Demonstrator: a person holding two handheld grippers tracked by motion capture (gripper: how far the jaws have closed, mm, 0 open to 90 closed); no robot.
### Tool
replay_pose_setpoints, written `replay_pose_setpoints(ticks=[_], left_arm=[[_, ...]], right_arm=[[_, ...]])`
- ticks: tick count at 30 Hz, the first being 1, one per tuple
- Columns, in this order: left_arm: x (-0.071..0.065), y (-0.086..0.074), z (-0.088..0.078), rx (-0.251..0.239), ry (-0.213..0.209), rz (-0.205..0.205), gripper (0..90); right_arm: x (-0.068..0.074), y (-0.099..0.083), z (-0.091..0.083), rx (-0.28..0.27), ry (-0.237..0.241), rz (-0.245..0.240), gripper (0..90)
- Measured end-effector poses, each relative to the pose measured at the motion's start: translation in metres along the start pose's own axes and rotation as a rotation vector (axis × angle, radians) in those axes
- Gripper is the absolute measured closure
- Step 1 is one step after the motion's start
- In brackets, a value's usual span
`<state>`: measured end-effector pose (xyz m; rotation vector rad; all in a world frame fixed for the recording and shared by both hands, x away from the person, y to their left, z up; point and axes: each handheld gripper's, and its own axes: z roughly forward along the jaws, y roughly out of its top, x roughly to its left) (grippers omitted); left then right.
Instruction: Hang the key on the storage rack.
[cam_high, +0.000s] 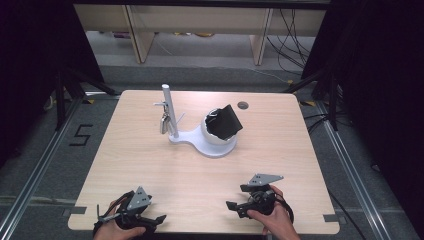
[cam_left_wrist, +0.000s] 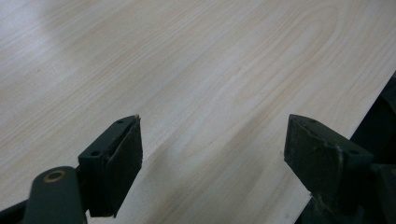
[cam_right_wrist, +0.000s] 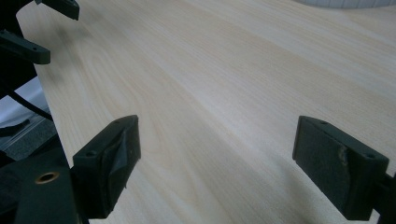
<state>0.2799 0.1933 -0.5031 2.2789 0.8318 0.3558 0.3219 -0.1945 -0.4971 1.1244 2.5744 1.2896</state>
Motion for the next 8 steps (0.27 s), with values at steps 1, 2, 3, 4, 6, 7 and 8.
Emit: replay_pose_setpoints(ticks=[1,2,3,4,6,7,8], left_arm=[[-0.0013,-0.0007,0.0008,0.000,-0.012,-0.012,19.2],[-0.0028,-0.0012,0.0019,-0.009,-0.014,-0.033,19.1],[-0.0022,-0.0011,0.0023,-0.005,-0.011,-0.025,19.1],[-0.0019,-0.0012,0.0029,-0.001,-0.014,-0.017,19.1],[-0.0012,-0.0022,0.0037,0.010,-0.013,-0.016,19.1],[0.0005,-0.0025,0.0043,0.014,-0.014,-0.004,19.0],[0.0005,-0.0025,0.0043,0.014,-0.014,-0.004,18.9]], right_arm=[[-0.0001,0.0000,0.0000,0.000,-0.002,0.000,16.2],[0.0025,-0.0002,-0.0003,0.011,0.004,0.033,16.2],[0.0011,0.0000,0.0004,0.007,0.003,0.015,16.2],[0.0005,-0.0001,0.0003,0.007,-0.001,0.008,16.2],[0.0023,-0.0005,0.0007,0.006,0.009,0.027,16.2],[0.0018,-0.0004,0.0010,0.006,0.014,0.021,16.2],[0.0018,-0.0004,0.0010,0.006,0.014,0.021,16.2]])
